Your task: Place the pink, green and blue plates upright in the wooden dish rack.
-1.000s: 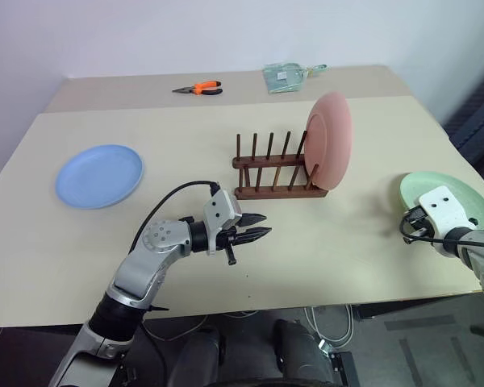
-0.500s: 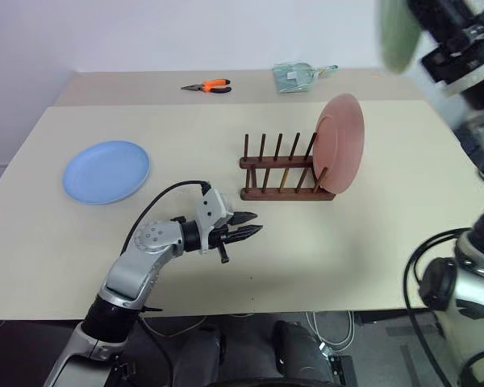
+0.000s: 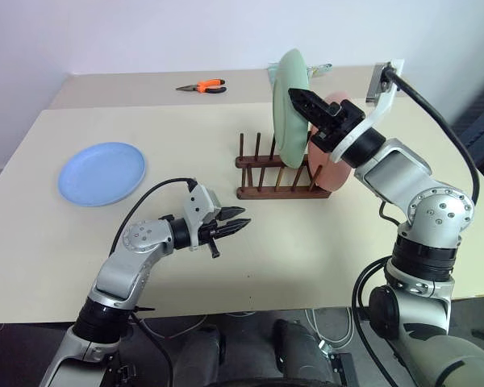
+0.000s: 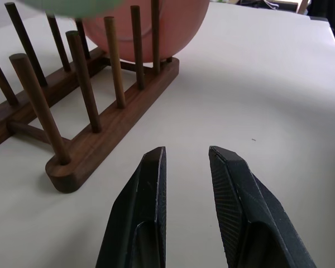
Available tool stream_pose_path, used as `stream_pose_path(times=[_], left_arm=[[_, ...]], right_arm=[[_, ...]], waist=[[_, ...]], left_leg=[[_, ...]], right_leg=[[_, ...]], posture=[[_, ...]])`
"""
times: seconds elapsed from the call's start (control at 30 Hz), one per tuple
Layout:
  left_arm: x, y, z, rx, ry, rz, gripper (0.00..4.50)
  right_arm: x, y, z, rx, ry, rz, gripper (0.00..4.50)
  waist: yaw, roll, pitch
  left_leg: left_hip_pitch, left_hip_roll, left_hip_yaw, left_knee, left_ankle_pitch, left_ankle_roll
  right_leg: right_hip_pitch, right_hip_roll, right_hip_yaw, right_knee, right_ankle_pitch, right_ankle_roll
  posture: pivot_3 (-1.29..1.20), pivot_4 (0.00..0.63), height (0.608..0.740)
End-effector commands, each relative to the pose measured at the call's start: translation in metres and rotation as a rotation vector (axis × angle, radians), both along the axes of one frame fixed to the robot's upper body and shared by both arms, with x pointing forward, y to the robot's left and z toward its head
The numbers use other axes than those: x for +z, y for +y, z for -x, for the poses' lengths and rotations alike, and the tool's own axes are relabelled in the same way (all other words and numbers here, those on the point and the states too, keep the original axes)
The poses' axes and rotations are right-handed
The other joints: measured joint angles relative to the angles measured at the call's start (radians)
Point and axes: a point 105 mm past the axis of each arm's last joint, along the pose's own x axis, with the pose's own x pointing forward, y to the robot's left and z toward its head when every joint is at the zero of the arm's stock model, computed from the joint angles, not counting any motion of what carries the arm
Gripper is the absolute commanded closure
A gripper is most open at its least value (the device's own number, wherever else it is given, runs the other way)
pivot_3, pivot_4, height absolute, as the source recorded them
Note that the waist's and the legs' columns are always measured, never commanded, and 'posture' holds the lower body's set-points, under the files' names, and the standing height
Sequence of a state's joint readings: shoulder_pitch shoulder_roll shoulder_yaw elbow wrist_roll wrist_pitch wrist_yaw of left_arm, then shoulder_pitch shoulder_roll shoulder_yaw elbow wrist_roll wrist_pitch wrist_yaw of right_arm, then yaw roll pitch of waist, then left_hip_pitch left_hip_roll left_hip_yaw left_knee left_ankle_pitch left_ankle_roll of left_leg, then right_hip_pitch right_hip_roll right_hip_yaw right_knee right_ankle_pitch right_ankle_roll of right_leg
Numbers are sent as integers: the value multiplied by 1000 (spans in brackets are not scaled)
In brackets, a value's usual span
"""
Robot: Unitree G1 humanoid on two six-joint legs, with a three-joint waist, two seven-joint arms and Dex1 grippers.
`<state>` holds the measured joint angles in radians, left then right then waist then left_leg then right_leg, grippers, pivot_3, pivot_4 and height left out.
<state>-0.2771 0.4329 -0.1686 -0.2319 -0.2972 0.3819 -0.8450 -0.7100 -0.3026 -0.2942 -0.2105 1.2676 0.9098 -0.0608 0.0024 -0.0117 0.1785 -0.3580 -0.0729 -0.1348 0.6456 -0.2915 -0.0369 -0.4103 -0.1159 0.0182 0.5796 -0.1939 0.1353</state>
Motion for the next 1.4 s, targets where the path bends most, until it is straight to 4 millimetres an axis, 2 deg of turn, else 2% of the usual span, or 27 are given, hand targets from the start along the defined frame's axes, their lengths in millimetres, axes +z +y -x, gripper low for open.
stream_pose_path(times=[0.03, 0.17, 0.23, 0.27, 0.33, 0.4, 0.5, 0.53, 0.6, 0.67, 0.7, 0.77, 0.8, 0.83, 0.87, 0.9, 1.0, 1.1, 1.27, 1.37, 1.4], left_arm=[[11, 1, 2, 1, -36, 31, 3320], [10, 1, 1, 3, -24, 36, 3320], [9, 2, 2, 0, 2, 49, 3320], [10, 3, 2, 0, 12, 58, 3060], [10, 5, 2, 11, 47, 81, 2453], [13, 7, 3, 4, 59, 99, 1534], [20, 17, -7, 92, 22, 117, 114], [28, 26, -17, 176, 6, 162, 46], [46, 46, -35, 331, -15, 287, 46], [58, 70, -54, 538, -110, 305, 46], [61, 99, -69, 745, -165, 273, 7], [66, 146, -83, 1057, -210, 261, 0], [68, 178, -85, 1271, -221, 263, 0], [66, 215, -78, 1533, -191, 261, 0], [62, 238, -68, 1704, -169, 226, 0], [59, 252, -59, 1813, -154, 189, 0], [53, 259, -50, 1895, -76, 220, 0], [27, 266, -39, 1970, 150, 331, 0], [-10, 255, -46, 1850, 441, 441, 0], [-14, 258, -52, 1819, 491, 572, 816], [-12, 258, -55, 1800, 487, 592, 1372]], right_arm=[[0, -1, 0, 5, 13, -31, 4445], [-3, -4, -7, -26, 34, -36, 4445], [-2, -5, -9, -43, 22, -14, 3770], [-1, -7, -10, -61, 2, 16, 3450], [3, -8, -10, -102, -73, 126, 2495], [13, -8, -9, -156, -201, 262, 1598], [33, -7, -1, -197, -425, 450, 1590], [42, -7, 3, -208, -510, 516, 1590], [54, -7, 8, -240, -627, 609, 1590], [63, -9, 9, -260, -694, 643, 1590], [67, -6, 12, -233, -739, 665, 1336], [71, 1, 19, -175, -800, 697, 776], [69, 10, 26, -114, -832, 708, 251], [64, 23, 35, -32, -854, 713, 59], [55, 37, 44, 55, -867, 717, 59], [47, 48, 51, 123, -873, 721, 59], [30, 60, 56, 196, -859, 732, 59], [11, 73, 62, 254, -836, 719, 59], [-1, 79, 63, 270, -805, 712, 59], [-9, 76, 58, 245, -790, 750, 0], [-12, 75, 57, 234, -787, 766, 0]], waist=[[-2, 0, 0], [-13, 0, 0], [-15, 0, 0], [-16, 0, 0], [-17, 0, 0], [-17, 1, 0], [-17, 1, 0], [-17, 1, 0], [-15, 0, 1], [-15, -2, 1], [-14, -2, 1], [-15, -2, 1], [-17, -2, 1], [-17, -2, 1], [-20, -3, 1], [-22, -3, 1], [-12, -5, 0], [9, -11, -1], [10, -14, 0], [9, -14, 0], [10, -14, 0]], left_leg=[[0, 0, 0, 0, 0, 0], [0, 0, 0, 0, 0, 0], [0, 0, 0, 0, 0, 0], [0, 0, 0, 0, 0, 0], [0, 0, 0, 0, 0, 0], [0, 0, 0, 0, 0, 0], [0, 0, 1, 0, 0, 0], [0, 0, 1, 0, 0, 0], [0, 0, 1, 0, 0, 0], [0, 0, 0, 0, 0, 0], [1, 0, 0, 0, 0, 0], [1, 0, 0, 0, 0, -1], [1, 0, 0, 0, 0, -1], [1, 0, 0, 0, 0, -1], [1, 0, -1, -1, 0, -1], [1, 1, -2, -1, 0, -1], [1, 0, -1, -2, 0, -1], [-1, -1, -3, 0, 1, -2], [-1, -2, -4, 1, 2, -5], [0, -1, -4, 0, 2, -6], [1, -1, -4, 0, 2, -6]], right_leg=[[0, 0, 0, 0, 0, 0], [0, 0, 0, 0, 0, 0], [0, 0, 0, 0, 0, 0], [0, 0, 0, 0, 0, 0], [0, 0, 0, 0, 0, 0], [0, 0, 0, 0, 0, 0], [0, 0, 0, 0, -2, 3], [0, 0, 0, 0, -2, 4], [0, 0, 0, -1, -2, 4], [0, 0, -1, -1, -2, 5], [1, 0, -1, -1, -2, 5], [1, 0, -1, -1, -2, 5], [1, 1, -1, -1, -2, 5], [1, 1, -1, -1, -2, 5], [1, 0, 0, -1, -1, 4], [0, 1, 0, -1, -1, 4], [-1, 1, 0, 0, 0, 3], [0, 0, -2, -1, 0, 3], [0, -1, -3, 1, 0, 3], [0, 0, -3, 2, -1, 4], [0, 0, -3, 2, -1, 4]], posture=[[0, 150, 740], [0, 150, 740], [0, 150, 740], [0, 150, 740], [0, 150, 740], [0, 150, 740], [0, 150, 740], [0, 150, 740], [0, 150, 740], [0, 150, 740], [0, 150, 740], [0, 150, 740], [0, 150, 740], [0, 150, 740], [0, 150, 740], [0, 150, 740], [0, 150, 740], [0, 150, 740], [0, 150, 740], [0, 150, 740], [0, 150, 740]])
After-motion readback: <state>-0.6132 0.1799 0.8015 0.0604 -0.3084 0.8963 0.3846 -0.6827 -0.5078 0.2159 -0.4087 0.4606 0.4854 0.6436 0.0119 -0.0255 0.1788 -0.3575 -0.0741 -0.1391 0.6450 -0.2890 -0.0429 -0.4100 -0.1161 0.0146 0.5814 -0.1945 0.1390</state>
